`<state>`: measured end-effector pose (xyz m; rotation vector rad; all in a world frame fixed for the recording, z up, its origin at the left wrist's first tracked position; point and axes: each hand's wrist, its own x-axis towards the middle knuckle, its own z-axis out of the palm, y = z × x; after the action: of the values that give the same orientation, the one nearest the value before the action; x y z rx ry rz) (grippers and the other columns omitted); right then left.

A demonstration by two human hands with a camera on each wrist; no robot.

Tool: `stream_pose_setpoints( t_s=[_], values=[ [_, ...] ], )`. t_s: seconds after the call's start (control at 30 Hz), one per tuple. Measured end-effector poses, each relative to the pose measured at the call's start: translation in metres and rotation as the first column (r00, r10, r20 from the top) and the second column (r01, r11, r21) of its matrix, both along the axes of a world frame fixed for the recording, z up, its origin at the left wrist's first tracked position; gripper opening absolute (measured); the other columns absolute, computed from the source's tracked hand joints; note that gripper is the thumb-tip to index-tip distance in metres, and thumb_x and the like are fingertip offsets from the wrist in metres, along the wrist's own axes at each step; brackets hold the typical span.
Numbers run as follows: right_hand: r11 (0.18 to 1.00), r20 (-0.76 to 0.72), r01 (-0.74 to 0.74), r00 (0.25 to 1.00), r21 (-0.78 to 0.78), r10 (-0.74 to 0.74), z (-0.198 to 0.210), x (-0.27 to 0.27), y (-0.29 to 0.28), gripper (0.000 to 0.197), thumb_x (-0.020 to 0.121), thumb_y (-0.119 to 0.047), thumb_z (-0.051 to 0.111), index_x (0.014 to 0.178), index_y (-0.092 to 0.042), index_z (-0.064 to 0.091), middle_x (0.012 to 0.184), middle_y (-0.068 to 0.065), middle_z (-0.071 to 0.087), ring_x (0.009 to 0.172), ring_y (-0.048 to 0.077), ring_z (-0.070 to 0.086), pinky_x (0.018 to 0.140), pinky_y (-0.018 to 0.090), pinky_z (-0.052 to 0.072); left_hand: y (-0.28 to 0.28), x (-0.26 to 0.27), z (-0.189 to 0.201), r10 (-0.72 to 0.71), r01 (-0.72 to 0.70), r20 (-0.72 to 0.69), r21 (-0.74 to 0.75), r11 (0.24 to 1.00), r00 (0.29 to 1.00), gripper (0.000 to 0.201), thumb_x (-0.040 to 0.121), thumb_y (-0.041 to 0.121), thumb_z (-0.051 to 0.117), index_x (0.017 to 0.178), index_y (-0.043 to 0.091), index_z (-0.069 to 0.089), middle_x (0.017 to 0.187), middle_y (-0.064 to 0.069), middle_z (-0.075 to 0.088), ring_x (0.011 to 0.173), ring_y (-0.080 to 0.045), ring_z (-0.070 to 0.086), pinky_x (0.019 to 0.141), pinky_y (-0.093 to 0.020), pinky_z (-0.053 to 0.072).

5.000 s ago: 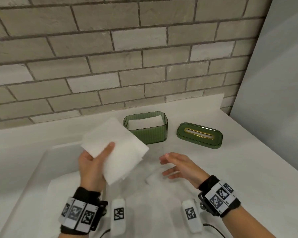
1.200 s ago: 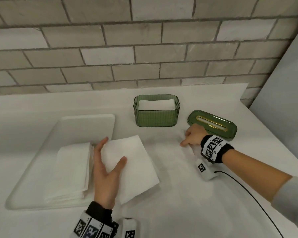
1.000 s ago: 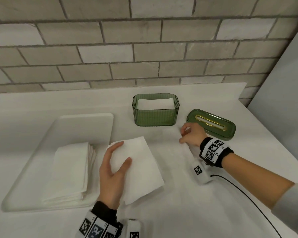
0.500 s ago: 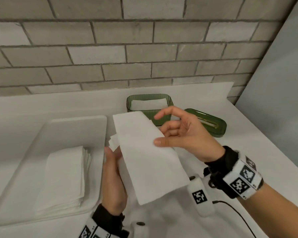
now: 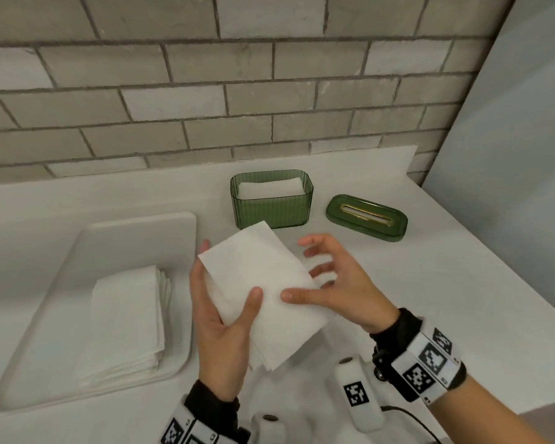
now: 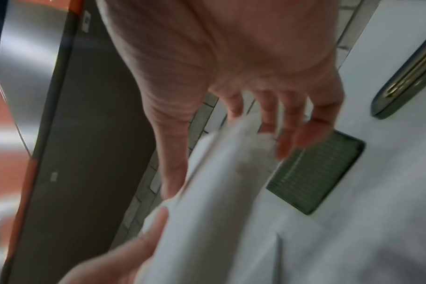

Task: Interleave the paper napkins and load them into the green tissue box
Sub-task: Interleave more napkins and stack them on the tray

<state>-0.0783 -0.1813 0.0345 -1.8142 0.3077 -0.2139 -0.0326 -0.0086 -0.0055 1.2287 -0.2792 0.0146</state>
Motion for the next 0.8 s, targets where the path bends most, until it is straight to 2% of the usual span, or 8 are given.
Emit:
stream_pose_setpoints(
  t_s=[0.07,0.13,0.2,0.27,0.37,0.5,0.7,0.8],
  values=[
    [0.987,-0.118,-0.109,0.985,0.12,0.123,-0.012,-0.008,0.005,0.058,0.066,-0.019,0.089,0.117,-0.021,0.061,0.117,0.0,0.066,0.104,0.014,0.064,0.085,0.025,0.055,-0.002,-0.004,0.003,0.013,-0.02,-0.059,-0.123,0.992,0.998,0.101,0.076,-0.001,0.077,0.149,0.046,0.026,0.14,0.026,0.053,0.13,-0.009,0.054,0.1,-0.037,0.052],
    [0.939,-0.119,-0.114,0.98,0.324,0.16,-0.017,-0.011,0.011,0.039,0.074,-0.008,0.081,0.111,-0.005,0.068,0.109,0.008,0.073,0.101,0.02,0.069,0.084,0.032,0.058,-0.005,-0.008,0.001,-0.004,-0.021,-0.125,-0.205,0.978,0.992,0.107,0.074,-0.002,0.07,0.15,0.05,0.016,0.13,0.033,0.058,0.124,-0.004,0.059,0.095,-0.032,0.055],
    [0.889,-0.084,-0.03,0.993,0.457,0.077,-0.02,-0.011,0.008,0.032,0.076,0.0,0.076,0.107,0.001,0.069,0.106,0.012,0.074,0.098,0.023,0.071,0.077,0.031,0.058,-0.004,-0.007,-0.006,-0.017,-0.021,-0.169,-0.224,0.974,0.985,0.11,0.07,-0.003,0.072,0.148,0.053,0.018,0.131,0.021,0.063,0.122,-0.009,0.062,0.094,-0.036,0.055],
    [0.86,-0.04,0.038,0.999,0.508,-0.02,-0.02,-0.012,-0.001,0.034,0.076,0.005,0.073,0.109,-0.001,0.069,0.107,0.01,0.074,0.098,0.022,0.071,0.075,0.031,0.058,0.004,0.0,-0.011,-0.015,-0.018,-0.186,-0.173,0.985,0.982,0.101,0.067,-0.002,0.076,0.147,0.04,0.033,0.119,0.004,0.073,0.11,-0.015,0.069,0.089,-0.034,0.057],
    [0.863,-0.027,0.093,0.995,0.497,-0.092,-0.026,-0.018,-0.013,0.032,0.076,0.01,0.071,0.107,0.002,0.068,0.104,0.014,0.074,0.094,0.026,0.071,0.075,0.032,0.059,0.017,0.013,-0.011,-0.161,0.178,-0.164,0.091,0.98,0.973,0.058,0.064,0.003,0.082,0.118,0.014,0.064,0.097,-0.006,0.079,0.09,-0.021,0.075,0.076,-0.027,0.06],
    [0.882,-0.121,0.122,0.99,0.456,-0.075,-0.047,-0.032,-0.014,0.026,0.073,0.005,0.077,0.096,-0.003,0.067,0.095,0.015,0.072,0.087,0.027,0.07,0.07,0.03,0.056,0.022,0.014,-0.024,-0.424,0.505,-0.288,0.331,0.797,0.859,0.039,0.067,0.003,0.087,0.103,0.006,0.074,0.101,-0.008,0.078,0.097,-0.026,0.074,0.081,-0.033,0.06],
    [0.958,0.057,0.017,0.998,0.285,-0.035,-0.051,-0.039,-0.004,0.023,0.067,-0.006,0.082,0.069,-0.013,0.061,0.074,0.003,0.061,0.071,0.019,0.06,0.068,0.026,0.048,0.013,-0.005,-0.028,-0.394,0.438,-0.201,0.283,0.853,0.897,0.027,0.072,0.016,0.079,0.084,0.003,0.059,0.075,-0.008,0.061,0.07,-0.022,0.058,0.066,-0.033,0.049],
    [0.959,0.065,-0.004,0.998,0.284,-0.015,-0.059,-0.038,-0.002,0.03,0.064,0.003,0.082,0.072,-0.013,0.058,0.074,-0.002,0.062,0.07,0.015,0.061,0.065,0.024,0.049,0.011,-0.009,-0.03,-0.368,0.427,-0.233,0.306,0.851,0.9,0.035,0.067,0.015,0.082,0.099,0.012,0.068,0.095,-0.009,0.074,0.089,-0.025,0.071,0.079,-0.04,0.058]
  ],
)
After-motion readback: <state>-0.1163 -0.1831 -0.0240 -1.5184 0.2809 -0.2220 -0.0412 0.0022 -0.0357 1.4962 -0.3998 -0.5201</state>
